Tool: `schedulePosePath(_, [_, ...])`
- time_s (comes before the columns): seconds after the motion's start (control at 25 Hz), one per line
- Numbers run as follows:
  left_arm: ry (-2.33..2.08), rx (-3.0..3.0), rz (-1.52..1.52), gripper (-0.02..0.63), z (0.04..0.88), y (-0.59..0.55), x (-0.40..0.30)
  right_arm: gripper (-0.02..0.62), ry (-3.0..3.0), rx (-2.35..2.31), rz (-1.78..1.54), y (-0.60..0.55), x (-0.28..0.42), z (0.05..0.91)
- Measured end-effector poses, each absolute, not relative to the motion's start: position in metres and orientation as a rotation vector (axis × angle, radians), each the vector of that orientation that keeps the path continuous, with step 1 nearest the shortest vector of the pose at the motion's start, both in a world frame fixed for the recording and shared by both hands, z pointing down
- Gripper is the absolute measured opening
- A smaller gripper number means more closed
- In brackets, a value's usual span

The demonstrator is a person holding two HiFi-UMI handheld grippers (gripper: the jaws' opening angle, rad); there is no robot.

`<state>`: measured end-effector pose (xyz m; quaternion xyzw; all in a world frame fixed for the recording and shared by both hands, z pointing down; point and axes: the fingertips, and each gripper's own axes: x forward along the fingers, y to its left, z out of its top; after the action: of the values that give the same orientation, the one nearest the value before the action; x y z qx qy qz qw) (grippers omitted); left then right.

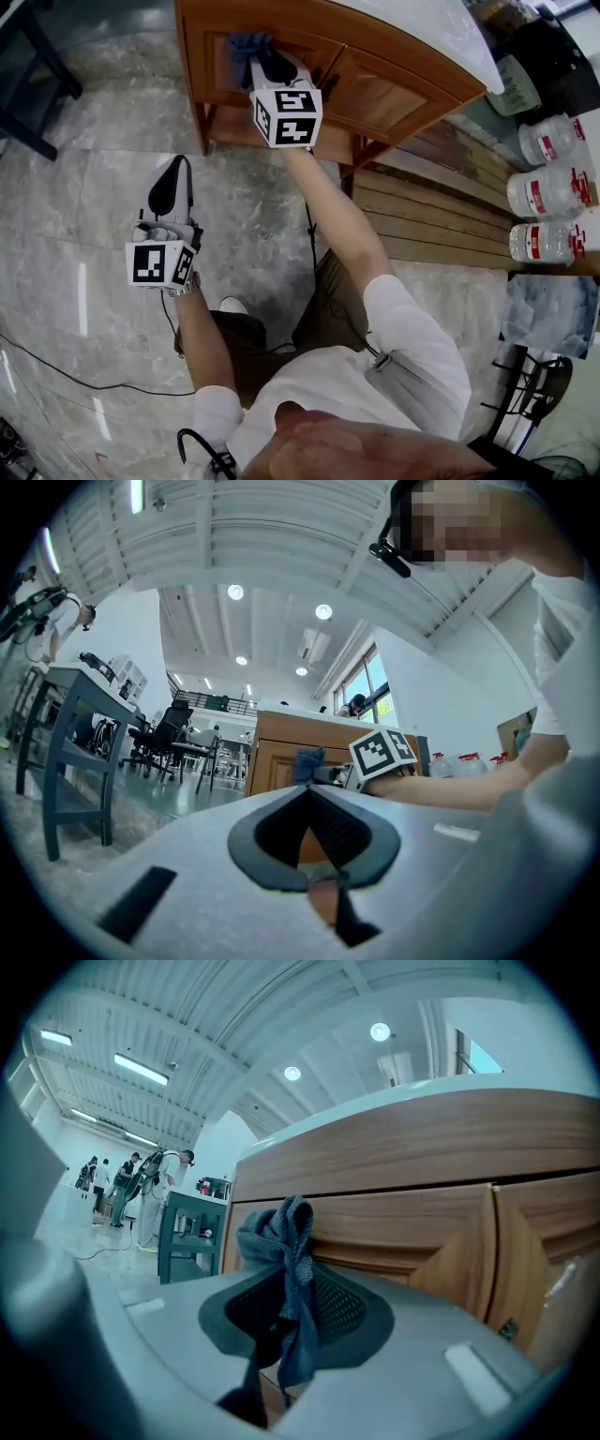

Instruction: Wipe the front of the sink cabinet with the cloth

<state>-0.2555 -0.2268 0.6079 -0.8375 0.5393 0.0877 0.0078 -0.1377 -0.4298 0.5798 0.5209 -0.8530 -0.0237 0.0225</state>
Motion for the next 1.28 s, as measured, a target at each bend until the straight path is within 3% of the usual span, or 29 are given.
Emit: schedulePosePath(1.28, [1.635,-2.681,0.206,-0.002,0.624,-0.244,-0.225,0.098,-2.286,2.104,-0.094,-0.385,0.118,0.595])
